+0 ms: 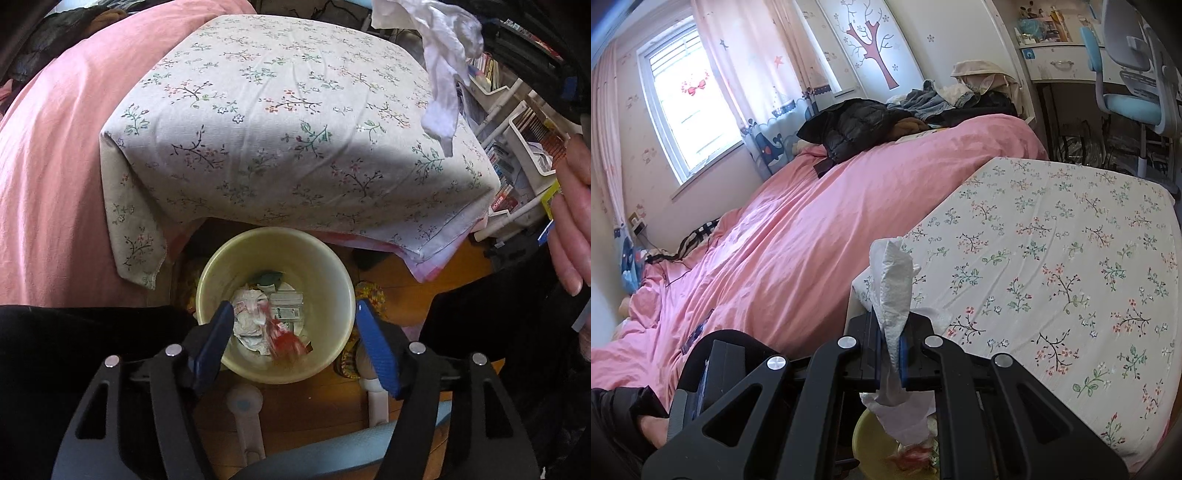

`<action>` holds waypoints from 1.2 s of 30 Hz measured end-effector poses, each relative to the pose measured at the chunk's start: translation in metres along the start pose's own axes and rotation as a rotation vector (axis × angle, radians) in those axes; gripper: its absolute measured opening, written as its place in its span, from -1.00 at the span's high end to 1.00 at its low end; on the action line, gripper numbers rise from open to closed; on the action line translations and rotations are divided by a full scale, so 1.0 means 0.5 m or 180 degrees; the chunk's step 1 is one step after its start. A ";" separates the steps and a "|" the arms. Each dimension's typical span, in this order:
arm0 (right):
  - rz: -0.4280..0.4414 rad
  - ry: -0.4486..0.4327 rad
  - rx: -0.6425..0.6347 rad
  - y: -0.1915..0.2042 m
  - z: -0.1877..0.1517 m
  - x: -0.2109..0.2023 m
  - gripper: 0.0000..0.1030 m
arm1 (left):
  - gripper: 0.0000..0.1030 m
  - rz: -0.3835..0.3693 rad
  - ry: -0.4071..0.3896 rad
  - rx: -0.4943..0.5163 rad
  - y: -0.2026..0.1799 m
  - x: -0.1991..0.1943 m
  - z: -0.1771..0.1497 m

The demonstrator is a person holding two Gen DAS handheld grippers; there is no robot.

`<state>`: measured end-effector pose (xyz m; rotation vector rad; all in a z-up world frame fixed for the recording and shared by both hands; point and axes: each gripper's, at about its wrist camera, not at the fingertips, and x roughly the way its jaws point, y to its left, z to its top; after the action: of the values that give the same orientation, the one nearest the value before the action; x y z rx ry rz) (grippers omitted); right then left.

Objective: Collect trash
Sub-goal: 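Open the left gripper over the yellow bin while the right lowers the tissue in and opens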

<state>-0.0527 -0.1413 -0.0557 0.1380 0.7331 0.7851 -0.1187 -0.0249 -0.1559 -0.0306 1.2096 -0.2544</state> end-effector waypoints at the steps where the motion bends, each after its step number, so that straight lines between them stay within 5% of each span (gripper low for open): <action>1: -0.0001 0.0001 0.0002 0.000 -0.001 0.000 0.87 | -0.35 0.0020 -0.0012 -0.0008 0.000 -0.001 0.001; 7: 0.0000 -0.0005 0.0001 -0.001 -0.002 -0.001 0.87 | -0.48 0.0090 -0.0230 -0.0117 0.008 -0.018 0.007; 20: -0.0020 0.0050 0.0055 -0.006 -0.011 0.020 0.86 | -0.77 0.0714 -0.1404 -0.0332 0.043 -0.148 0.027; 26: 0.0020 0.0264 0.0022 0.010 -0.038 0.058 0.86 | -0.83 0.0869 -0.1915 -0.0616 0.085 -0.216 0.034; 30: 0.0018 0.0512 -0.0093 0.026 -0.065 0.094 0.84 | -0.83 0.0840 -0.2045 -0.0841 0.117 -0.231 0.034; 32: 0.0011 0.0769 -0.0151 0.033 -0.086 0.126 0.72 | -0.84 0.0795 -0.2067 -0.0928 0.128 -0.235 0.032; 36: -0.0189 0.1090 -0.0354 0.045 -0.122 0.167 0.03 | -0.84 0.0767 -0.2074 -0.0973 0.129 -0.232 0.034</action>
<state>-0.0657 -0.0769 -0.1385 -0.1218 1.0095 0.7998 -0.1298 0.0601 -0.0533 -0.2161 0.5839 0.1510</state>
